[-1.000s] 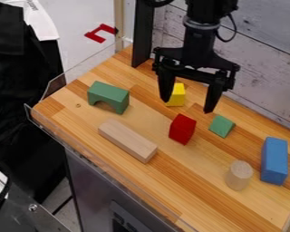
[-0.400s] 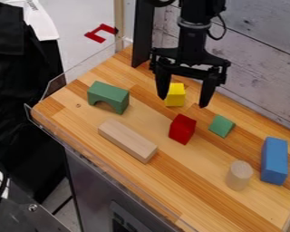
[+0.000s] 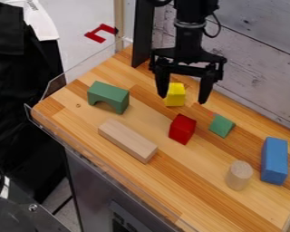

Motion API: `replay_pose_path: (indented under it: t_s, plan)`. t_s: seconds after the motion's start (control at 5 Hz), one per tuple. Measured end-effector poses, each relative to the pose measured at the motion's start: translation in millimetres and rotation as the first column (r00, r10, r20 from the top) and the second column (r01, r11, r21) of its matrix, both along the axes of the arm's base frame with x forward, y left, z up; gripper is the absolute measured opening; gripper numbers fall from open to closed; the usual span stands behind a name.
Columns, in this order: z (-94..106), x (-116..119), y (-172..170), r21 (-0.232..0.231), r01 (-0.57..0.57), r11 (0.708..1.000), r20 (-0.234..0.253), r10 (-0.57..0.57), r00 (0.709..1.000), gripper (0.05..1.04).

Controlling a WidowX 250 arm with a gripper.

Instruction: Put the yellow cube on the top of red cube

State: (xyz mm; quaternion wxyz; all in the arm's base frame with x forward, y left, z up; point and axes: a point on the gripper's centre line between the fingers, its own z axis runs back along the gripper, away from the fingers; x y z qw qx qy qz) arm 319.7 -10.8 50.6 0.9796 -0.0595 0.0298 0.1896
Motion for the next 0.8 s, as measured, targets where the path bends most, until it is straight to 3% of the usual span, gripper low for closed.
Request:
replay_pose_path:
  t_s: [0.4, 0.8]
  plan:
    - [-5.1, 15, 6, 0.008, -0.056, 0.998, 0.013, 0.056, 0.998, 1.000]
    - [-13.2, 21, 7, 0.004, -0.251, 0.968, 0.049, 0.251, 0.967, 1.000]
